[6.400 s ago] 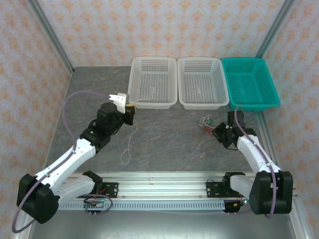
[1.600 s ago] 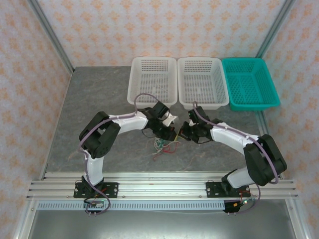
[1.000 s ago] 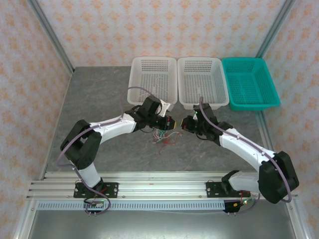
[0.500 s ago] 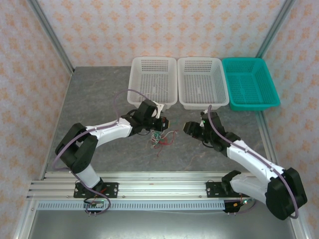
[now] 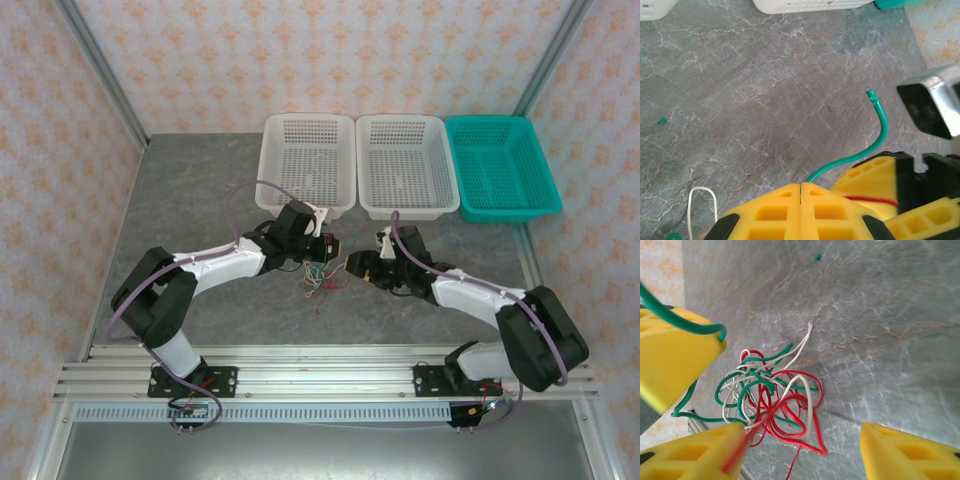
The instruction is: Untangle the cables
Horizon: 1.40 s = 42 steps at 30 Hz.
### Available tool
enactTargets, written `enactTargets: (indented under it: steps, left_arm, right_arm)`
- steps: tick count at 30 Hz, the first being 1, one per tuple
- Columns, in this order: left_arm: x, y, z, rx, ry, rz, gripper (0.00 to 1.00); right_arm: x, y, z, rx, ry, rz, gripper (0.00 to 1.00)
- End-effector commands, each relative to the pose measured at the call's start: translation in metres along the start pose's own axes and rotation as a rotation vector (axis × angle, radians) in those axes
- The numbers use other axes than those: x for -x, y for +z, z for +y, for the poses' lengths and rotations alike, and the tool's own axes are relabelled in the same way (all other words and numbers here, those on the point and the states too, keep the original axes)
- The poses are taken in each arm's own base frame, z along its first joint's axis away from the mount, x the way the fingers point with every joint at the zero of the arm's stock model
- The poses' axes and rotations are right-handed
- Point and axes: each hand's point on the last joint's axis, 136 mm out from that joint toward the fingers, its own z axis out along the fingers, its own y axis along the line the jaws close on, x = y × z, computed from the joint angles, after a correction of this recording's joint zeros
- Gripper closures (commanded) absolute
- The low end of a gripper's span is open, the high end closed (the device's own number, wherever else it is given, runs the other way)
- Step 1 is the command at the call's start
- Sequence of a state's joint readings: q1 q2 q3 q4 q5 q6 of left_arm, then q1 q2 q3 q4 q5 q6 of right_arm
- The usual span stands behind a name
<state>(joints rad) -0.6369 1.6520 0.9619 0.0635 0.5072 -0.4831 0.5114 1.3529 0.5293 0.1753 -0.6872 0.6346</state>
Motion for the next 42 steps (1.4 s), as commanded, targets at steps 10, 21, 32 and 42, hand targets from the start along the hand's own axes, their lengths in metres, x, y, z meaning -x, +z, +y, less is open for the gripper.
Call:
enactTargets:
  steps: [10,21,32,42]
  left_arm:
    - [0.009,-0.002,-0.018,-0.047,0.017,-0.038,1.00]
    - [0.009,-0.023,0.053,0.327,-0.055,-0.060,1.00]
    - [-0.019,-0.058,0.125,0.478,-0.233,-0.091,1.00]
    - [-0.003,-0.066,0.093,0.402,-0.088,-0.146,0.32]
  right_arm:
    - [0.032,0.036,-0.001,-0.001,-0.089,-0.104,0.54]
    - [0.049,0.020,-0.054,-0.175,0.117,-0.244,1.00]
    - [0.071,-0.110,-0.133,-0.512,0.383,-0.628,1.00]
    - [0.095,-0.110,-0.020,-0.131,0.064,-0.524,1.00]
